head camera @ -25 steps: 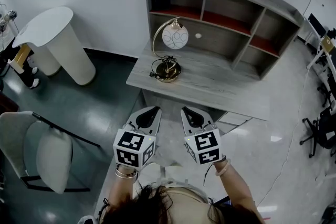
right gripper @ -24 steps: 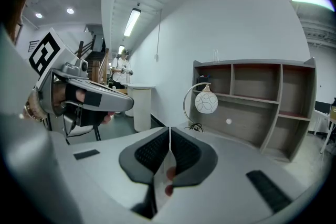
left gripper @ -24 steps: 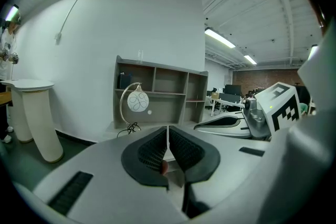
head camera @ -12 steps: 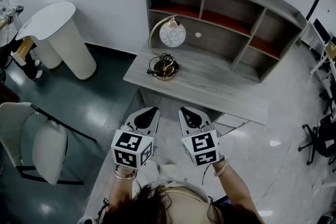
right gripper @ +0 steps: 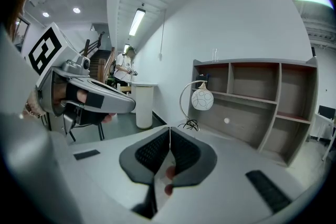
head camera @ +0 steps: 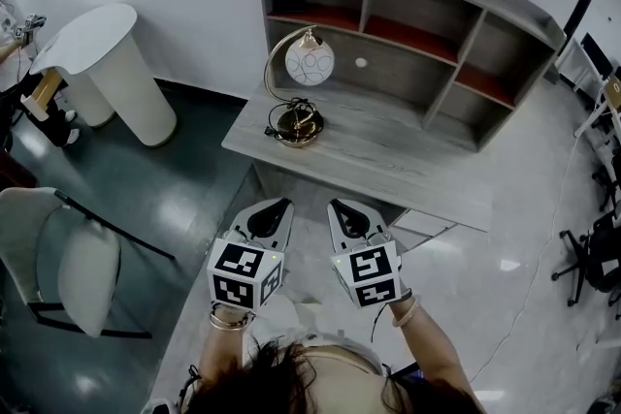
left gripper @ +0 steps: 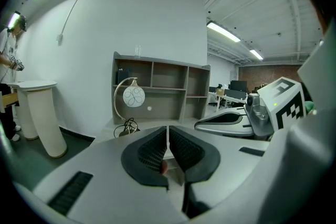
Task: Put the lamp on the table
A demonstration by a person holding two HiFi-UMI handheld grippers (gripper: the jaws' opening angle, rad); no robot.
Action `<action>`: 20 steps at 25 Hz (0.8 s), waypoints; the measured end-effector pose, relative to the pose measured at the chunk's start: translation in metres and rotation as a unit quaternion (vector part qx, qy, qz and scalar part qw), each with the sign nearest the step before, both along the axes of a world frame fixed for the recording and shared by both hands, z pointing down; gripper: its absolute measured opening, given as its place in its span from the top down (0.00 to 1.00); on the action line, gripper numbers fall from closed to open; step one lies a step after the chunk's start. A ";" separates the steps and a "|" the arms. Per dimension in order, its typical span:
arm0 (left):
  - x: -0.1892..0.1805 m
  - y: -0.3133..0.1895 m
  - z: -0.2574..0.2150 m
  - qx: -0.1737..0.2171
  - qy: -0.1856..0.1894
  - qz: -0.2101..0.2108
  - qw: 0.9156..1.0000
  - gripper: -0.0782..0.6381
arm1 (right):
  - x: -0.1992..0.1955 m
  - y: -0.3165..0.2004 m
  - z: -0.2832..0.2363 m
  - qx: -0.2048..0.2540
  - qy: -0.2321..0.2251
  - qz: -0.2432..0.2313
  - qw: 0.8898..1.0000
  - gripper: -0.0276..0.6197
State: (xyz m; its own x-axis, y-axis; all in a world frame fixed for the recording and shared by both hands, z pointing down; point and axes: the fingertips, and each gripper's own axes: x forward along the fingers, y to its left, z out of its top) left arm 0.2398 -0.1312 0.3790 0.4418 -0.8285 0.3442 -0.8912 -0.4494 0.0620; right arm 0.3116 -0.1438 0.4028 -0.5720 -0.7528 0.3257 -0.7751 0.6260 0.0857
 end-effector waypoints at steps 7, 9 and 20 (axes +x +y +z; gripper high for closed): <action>0.012 0.002 0.008 -0.008 -0.011 -0.001 1.000 0.86 | 0.008 -0.004 0.004 -0.002 -0.001 -0.004 1.000 0.92; 0.009 0.002 0.009 -0.009 -0.013 -0.007 1.000 0.86 | 0.007 -0.005 0.005 -0.002 -0.002 -0.007 1.000 0.92; 0.014 0.015 0.014 -0.008 -0.018 0.002 1.000 0.86 | -0.005 0.002 0.014 -0.004 -0.009 -0.034 0.999 0.92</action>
State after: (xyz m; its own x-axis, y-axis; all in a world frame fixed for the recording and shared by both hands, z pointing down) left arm 0.2542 -0.1160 0.3926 0.4323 -0.8211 0.3728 -0.8911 -0.4522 0.0375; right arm 0.3067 -0.1420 0.4164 -0.6275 -0.7094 0.3208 -0.7321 0.6779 0.0670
